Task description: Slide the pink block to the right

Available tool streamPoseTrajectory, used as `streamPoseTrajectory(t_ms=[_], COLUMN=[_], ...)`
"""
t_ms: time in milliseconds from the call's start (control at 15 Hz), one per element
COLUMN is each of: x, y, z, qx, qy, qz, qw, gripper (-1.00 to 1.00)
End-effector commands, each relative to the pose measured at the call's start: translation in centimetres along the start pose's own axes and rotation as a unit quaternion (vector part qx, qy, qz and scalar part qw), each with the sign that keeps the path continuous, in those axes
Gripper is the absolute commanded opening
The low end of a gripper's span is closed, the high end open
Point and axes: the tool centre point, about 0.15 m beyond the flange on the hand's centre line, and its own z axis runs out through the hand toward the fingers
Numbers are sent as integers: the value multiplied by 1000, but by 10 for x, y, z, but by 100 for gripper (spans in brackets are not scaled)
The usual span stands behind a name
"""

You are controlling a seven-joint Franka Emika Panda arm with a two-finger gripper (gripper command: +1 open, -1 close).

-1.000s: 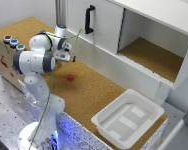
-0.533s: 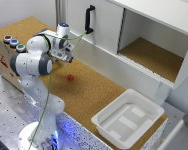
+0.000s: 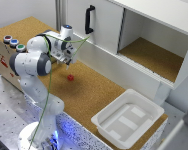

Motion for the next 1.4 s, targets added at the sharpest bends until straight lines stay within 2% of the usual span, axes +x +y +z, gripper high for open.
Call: streamPoseTrajectory(t_ms=[0, 267, 467, 667, 933, 1333], x=[18, 28, 36, 40, 39, 23], y=[-4, -9, 9, 31, 52, 91], z=[38, 49, 57, 66, 77, 72], qx=[16, 27, 55, 71, 68, 52], qy=[0, -9, -13, -14, -23, -32], qz=[2, -14, 2, 22, 29, 41], qw=[1000, 999, 998, 997, 997, 997], gripper=[-100, -100, -100, -100, -100, -100])
